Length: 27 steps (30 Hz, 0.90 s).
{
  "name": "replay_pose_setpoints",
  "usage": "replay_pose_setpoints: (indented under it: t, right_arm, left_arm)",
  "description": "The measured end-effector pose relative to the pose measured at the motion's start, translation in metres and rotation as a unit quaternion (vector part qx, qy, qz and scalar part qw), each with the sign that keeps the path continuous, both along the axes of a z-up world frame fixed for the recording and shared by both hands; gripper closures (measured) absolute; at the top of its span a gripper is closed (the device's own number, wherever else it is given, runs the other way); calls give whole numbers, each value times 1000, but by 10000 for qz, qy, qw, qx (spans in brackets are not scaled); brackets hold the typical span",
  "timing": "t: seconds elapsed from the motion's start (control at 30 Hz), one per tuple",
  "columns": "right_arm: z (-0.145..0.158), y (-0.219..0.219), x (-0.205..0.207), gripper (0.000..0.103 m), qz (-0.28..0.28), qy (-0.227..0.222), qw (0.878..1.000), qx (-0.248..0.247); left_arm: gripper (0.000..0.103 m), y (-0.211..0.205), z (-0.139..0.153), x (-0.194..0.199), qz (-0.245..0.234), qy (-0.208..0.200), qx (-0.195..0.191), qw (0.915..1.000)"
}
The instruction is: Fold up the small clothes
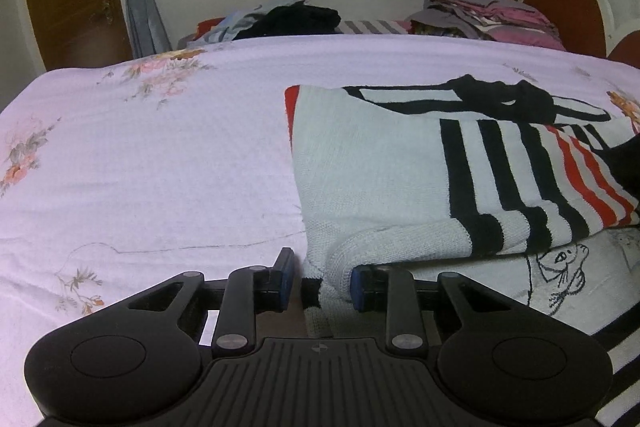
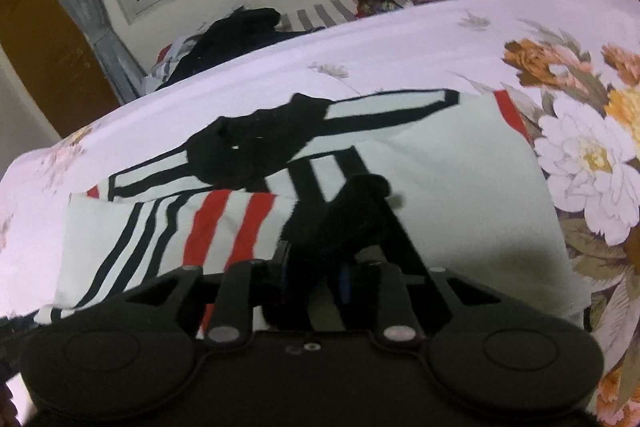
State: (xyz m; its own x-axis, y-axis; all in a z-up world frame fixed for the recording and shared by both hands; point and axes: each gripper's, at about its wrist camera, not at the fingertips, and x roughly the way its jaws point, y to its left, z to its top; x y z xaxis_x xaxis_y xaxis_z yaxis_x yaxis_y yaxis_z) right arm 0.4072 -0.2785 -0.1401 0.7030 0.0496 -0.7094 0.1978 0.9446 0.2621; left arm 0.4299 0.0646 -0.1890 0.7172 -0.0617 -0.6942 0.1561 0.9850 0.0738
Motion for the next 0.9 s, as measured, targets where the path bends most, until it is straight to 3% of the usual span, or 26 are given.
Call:
replay_pose_setpoints:
  t: [0.1, 0.23, 0.3, 0.4, 0.5, 0.63, 0.7, 0.73, 0.77, 0.9]
  right_arm:
    - [4, -4, -4, 96, -2, -77, 10000, -61]
    - [17, 10, -18, 97, 317, -388, 9963, -703]
    - [8, 8, -18, 97, 357, -201, 9950, -907]
    - [-6, -1, -16, 97, 346, 127, 9966, -734]
    - [1, -6, -19, 83, 349, 16, 9985, -432]
    - [9, -21, -22, 79, 264, -91, 9996, -98]
    - [8, -28, -20, 79, 216, -61, 9997, 84]
    - [6, -31, -19, 78, 176, -52, 9997, 178]
    - [4, -34, -18, 75, 123, -43, 9996, 266]
    - [-6, -39, -9, 71, 45, 98, 9992, 380]
  left_arm:
    - [74, 0, 1, 0, -11, 14, 23, 10000]
    - [74, -1, 2, 1, 7, 32, 27, 10000]
    - [74, -3, 1, 0, -26, 21, 71, 10000]
    - [74, -5, 0, 0, -80, 2, 171, 9998]
    - [74, -2, 9, -2, -138, 76, 68, 9999]
    - [73, 12, 26, -11, -227, 285, -304, 9989]
    - [57, 17, 34, -15, -174, 310, -420, 9985]
    - [39, 20, 38, -16, -113, 283, -460, 9985]
    - [31, 22, 42, -16, -42, 224, -510, 9984]
    - [30, 27, 49, 4, 176, 223, -772, 9966]
